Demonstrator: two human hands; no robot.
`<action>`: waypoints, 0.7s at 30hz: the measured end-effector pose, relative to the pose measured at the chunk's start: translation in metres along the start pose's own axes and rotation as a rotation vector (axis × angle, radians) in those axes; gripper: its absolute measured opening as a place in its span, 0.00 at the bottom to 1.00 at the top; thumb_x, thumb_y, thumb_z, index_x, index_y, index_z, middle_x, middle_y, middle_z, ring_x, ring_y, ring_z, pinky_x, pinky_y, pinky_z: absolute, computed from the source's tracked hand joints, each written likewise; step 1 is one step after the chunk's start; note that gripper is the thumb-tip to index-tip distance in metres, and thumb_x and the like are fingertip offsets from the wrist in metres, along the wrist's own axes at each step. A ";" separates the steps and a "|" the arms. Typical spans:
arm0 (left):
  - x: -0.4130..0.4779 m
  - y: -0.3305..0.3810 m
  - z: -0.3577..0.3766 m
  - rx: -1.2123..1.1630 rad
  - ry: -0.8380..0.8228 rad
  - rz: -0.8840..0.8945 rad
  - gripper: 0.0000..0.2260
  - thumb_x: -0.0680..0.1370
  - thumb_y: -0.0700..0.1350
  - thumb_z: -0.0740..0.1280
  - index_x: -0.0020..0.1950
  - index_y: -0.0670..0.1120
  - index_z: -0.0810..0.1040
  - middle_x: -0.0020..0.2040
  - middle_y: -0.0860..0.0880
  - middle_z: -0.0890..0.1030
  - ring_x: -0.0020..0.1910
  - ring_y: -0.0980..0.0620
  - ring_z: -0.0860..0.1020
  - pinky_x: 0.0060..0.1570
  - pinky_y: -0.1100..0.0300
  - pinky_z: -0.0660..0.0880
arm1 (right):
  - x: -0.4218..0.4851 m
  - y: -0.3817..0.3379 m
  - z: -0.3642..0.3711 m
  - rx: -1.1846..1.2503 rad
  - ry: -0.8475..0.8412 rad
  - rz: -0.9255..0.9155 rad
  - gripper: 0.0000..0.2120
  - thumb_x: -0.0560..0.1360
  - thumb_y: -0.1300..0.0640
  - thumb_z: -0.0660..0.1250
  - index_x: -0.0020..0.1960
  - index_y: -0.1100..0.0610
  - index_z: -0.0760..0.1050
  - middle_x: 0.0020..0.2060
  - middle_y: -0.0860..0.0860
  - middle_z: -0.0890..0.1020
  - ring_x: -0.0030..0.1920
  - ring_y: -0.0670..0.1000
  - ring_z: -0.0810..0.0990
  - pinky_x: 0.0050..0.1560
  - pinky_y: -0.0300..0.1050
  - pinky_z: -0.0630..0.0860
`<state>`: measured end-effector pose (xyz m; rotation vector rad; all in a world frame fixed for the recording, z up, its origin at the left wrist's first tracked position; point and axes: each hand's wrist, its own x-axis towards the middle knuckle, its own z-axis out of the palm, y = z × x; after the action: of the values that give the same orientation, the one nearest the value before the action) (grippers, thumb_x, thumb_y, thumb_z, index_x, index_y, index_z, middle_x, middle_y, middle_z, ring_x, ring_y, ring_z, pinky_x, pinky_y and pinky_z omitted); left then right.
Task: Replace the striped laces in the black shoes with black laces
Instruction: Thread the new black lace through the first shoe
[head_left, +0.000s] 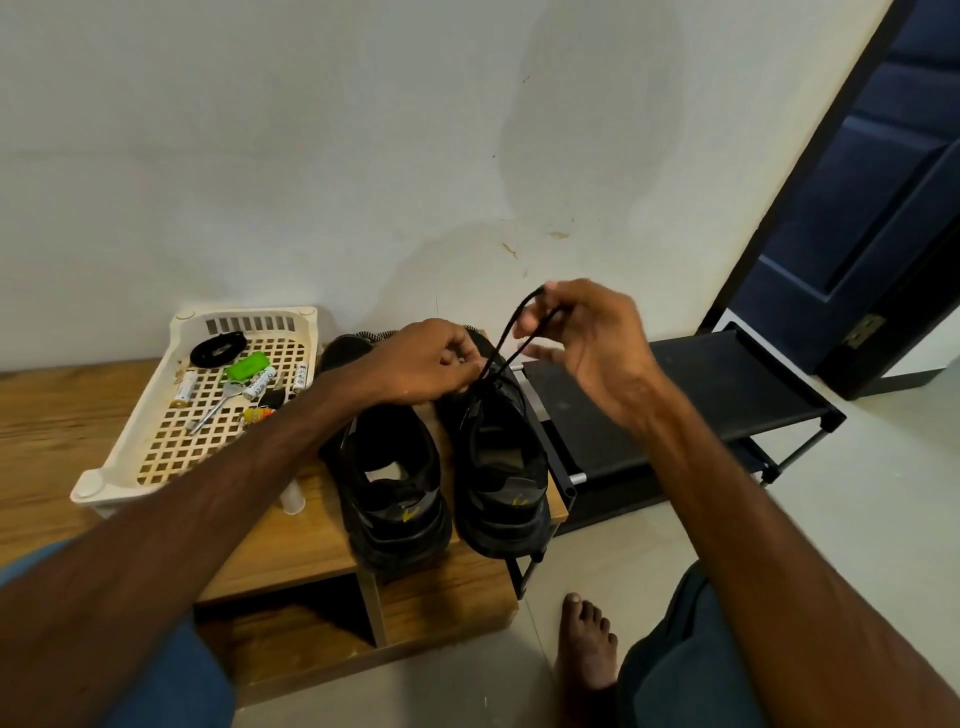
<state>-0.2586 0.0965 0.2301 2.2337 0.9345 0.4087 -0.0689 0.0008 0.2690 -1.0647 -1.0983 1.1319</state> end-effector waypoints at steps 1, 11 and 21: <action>0.000 -0.001 -0.001 0.042 -0.006 0.014 0.07 0.82 0.49 0.68 0.50 0.47 0.83 0.33 0.55 0.82 0.28 0.63 0.78 0.33 0.67 0.70 | 0.000 -0.004 -0.004 0.146 0.026 -0.050 0.12 0.80 0.50 0.63 0.39 0.54 0.72 0.32 0.52 0.76 0.37 0.53 0.77 0.47 0.52 0.75; -0.005 0.004 -0.018 0.246 0.045 0.064 0.18 0.80 0.59 0.67 0.36 0.51 0.82 0.33 0.54 0.81 0.34 0.54 0.78 0.38 0.57 0.72 | 0.012 0.026 -0.033 -1.097 0.028 0.117 0.13 0.85 0.52 0.63 0.53 0.56 0.85 0.50 0.46 0.83 0.44 0.39 0.78 0.45 0.34 0.71; -0.010 0.024 -0.024 -0.444 0.399 0.048 0.19 0.84 0.54 0.63 0.50 0.40 0.85 0.48 0.49 0.87 0.52 0.55 0.85 0.59 0.53 0.79 | 0.002 0.032 -0.003 -1.144 -0.110 0.011 0.14 0.68 0.42 0.81 0.47 0.49 0.84 0.40 0.44 0.84 0.41 0.41 0.81 0.39 0.35 0.74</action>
<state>-0.2650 0.0881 0.2641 1.7989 0.8815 1.0076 -0.0701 0.0062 0.2370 -1.8701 -1.8986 0.4964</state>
